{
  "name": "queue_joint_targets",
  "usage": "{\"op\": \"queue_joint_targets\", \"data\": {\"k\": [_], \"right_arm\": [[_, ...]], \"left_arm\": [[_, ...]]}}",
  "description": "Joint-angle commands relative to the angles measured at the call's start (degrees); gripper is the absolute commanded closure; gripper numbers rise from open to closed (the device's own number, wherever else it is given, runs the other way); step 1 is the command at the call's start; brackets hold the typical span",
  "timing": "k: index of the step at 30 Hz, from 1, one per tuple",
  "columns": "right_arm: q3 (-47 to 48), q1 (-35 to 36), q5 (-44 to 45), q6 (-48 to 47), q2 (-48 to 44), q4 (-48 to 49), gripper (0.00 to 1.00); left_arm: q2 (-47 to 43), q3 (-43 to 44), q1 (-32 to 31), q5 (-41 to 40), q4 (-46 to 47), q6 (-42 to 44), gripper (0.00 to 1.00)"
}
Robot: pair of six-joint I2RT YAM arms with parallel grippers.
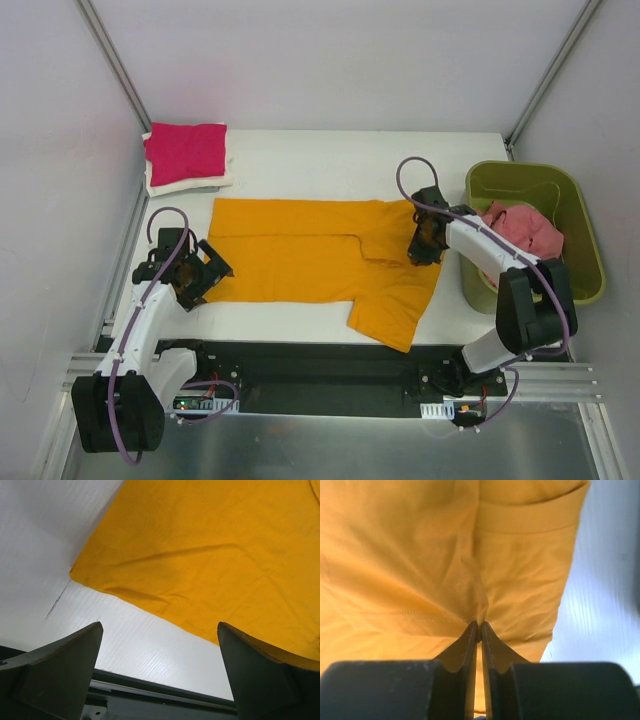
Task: Fold and stack the t-shirts
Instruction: Fold the tshirt
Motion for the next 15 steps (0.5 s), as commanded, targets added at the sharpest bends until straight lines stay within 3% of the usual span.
{"op": "queue_joint_targets", "data": {"k": [1,3,4,5,9,15], "right_arm": [[-4.24,3.96,3.92,7.60,-5.29,-4.42,0.80],[-3.20,5.11,6.45,7.86,-6.17,-7.82,0.56],[-2.41,6.34,7.78,8.12,-6.53,-9.33,0.29],[-0.23,7.04,9.53,8.30,-6.62,-10.74,0.19],[4.27,9.33,15.96,5.50,-6.36,-12.87,0.06],[8.40,9.51,6.06,-4.43,-2.06,-4.17,0.03]], "left_arm": [[-0.04,1.58,0.14,0.46,-2.22,0.69,0.01],[-0.04,1.58,0.05,0.19,-2.66,0.61,0.01],[0.05,1.58,0.13,0.28,-2.75,0.52,0.01],[-0.04,1.49,0.05,0.28,-3.02,0.43,0.01],[0.22,1.40,0.14,0.28,-2.93,-0.01,0.01],[3.21,4.30,0.05,1.16,-1.45,-0.71,0.01]]}}
